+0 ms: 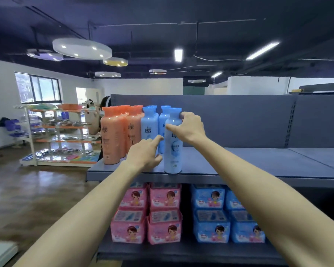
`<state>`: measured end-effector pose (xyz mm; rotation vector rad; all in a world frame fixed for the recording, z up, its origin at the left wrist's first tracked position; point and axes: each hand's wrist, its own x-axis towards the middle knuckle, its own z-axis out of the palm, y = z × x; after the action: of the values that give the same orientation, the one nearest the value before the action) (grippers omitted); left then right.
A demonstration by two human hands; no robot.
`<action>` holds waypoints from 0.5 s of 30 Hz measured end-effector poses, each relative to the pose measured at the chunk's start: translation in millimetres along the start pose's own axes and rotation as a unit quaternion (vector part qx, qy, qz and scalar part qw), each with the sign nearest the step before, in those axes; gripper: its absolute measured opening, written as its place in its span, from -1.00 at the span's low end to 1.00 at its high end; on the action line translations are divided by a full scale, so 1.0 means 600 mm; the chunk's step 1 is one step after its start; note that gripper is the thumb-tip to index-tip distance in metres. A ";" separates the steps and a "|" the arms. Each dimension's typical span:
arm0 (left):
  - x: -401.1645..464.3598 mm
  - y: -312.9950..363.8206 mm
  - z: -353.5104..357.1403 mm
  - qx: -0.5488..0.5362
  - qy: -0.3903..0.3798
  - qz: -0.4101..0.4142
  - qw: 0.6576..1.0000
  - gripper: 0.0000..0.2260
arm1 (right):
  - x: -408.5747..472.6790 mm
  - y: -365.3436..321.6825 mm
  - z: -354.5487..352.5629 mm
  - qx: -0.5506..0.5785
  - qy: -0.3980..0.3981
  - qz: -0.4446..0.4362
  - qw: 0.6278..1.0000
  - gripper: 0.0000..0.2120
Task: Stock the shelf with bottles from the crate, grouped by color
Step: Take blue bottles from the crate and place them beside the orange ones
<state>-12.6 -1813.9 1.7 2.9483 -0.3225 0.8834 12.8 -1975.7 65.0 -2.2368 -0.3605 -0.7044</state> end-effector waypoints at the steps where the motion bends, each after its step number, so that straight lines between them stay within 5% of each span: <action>1: 0.000 -0.002 0.006 0.002 -0.002 -0.007 1.000 -0.52 | 0.005 0.001 0.008 -0.008 -0.003 0.001 1.000 -0.70; 10: -0.020 -0.027 0.062 0.011 -0.001 0.001 1.000 -0.54 | -0.070 0.079 0.054 0.007 -0.090 -0.016 0.996 -0.03; 15: -0.019 -0.045 0.079 0.015 -0.006 -0.002 1.000 -0.53 | -0.120 0.118 0.103 0.008 -0.104 0.005 0.994 -0.39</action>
<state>9.6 -1790.2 -43.7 2.9819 -0.3063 0.8789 10.1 -1981.7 -53.2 -2.3004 -0.4549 -0.4611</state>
